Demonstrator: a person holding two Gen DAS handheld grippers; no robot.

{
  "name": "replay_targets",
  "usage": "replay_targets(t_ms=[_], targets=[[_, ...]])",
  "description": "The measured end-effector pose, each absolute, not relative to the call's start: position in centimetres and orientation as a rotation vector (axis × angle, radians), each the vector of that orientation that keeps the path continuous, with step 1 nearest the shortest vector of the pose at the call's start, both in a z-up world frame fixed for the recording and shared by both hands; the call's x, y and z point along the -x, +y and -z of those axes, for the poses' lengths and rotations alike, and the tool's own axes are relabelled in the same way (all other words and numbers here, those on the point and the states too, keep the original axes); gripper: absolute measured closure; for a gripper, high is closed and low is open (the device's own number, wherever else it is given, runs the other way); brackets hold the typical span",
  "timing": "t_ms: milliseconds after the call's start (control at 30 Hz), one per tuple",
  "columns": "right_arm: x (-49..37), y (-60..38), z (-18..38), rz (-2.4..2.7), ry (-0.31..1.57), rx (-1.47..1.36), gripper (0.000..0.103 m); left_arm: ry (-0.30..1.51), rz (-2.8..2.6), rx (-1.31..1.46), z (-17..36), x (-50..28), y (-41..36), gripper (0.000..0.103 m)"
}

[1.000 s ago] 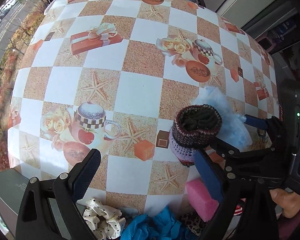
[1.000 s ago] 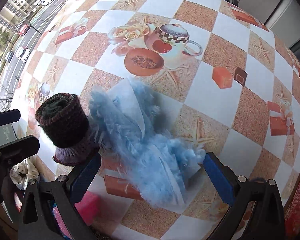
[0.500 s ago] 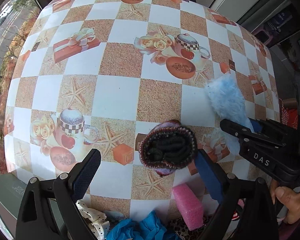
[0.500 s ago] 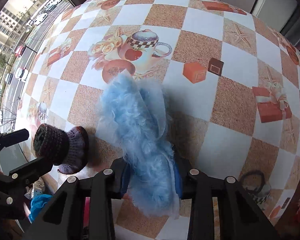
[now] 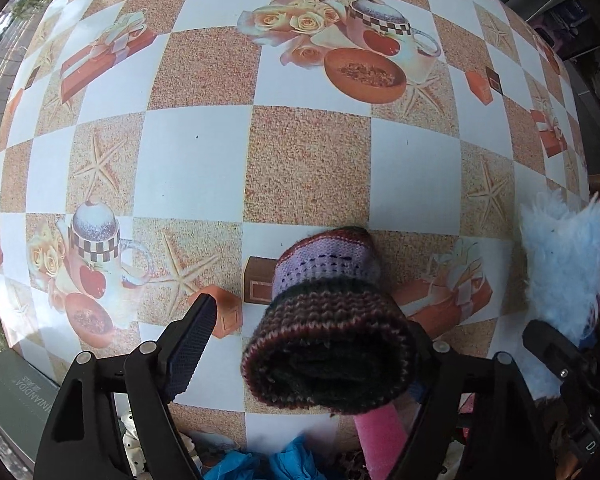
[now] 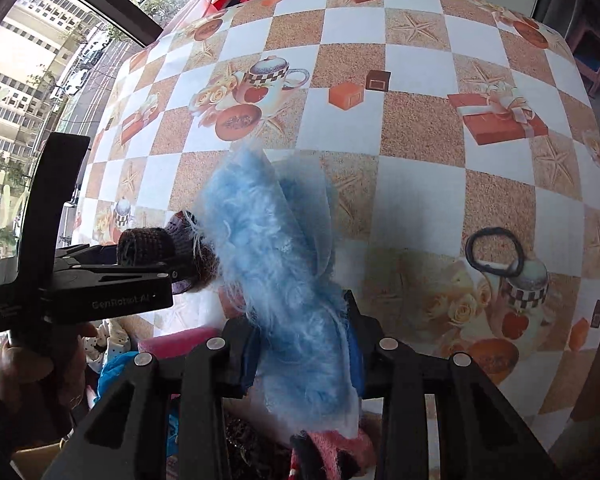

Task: Organize soft objects
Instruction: 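Grasp the dark striped knit beanie with the left tool, then carry the beanie in the left tool and blue puff in the right tool into the white box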

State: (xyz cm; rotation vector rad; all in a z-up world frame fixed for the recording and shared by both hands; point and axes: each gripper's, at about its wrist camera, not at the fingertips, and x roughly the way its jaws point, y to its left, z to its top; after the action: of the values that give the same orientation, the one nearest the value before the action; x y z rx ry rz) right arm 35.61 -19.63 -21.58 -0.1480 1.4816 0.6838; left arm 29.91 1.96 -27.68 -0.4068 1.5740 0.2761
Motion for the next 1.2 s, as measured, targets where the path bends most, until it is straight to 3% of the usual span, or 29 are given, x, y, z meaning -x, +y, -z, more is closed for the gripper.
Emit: replay_targets(t_ms=[33,67,100,167,833,1200], targets=[[-35.4,-19.8,21.4,-0.682,1.48,0.139,0.066,1.564,-0.271,0.413,27.6,-30.1,1.9,0.031],[-35.1,-19.6,21.3,-0.679,1.476,0.132,0.066,1.558,-0.26,0.429,27.5,-30.1,1.8,0.048],[-35.0,-19.9,21.0,-0.676,1.47,0.129,0.066,1.551,-0.25,0.446,27.4,-30.1,1.8,0.056],[-34.6,-19.7,20.6,-0.672,1.455,0.125,0.066,1.527,-0.254,0.433,26.8,-30.0,1.5,0.06],[-30.7,-23.1,17.8,-0.648,1.436,0.085,0.066,1.399,-0.226,0.29,17.1,-20.8,-1.1,0.06],[-25.1,-23.7,16.0,-0.606,1.43,0.045,0.066,1.398,-0.159,0.24,16.5,-15.2,-2.7,0.06]])
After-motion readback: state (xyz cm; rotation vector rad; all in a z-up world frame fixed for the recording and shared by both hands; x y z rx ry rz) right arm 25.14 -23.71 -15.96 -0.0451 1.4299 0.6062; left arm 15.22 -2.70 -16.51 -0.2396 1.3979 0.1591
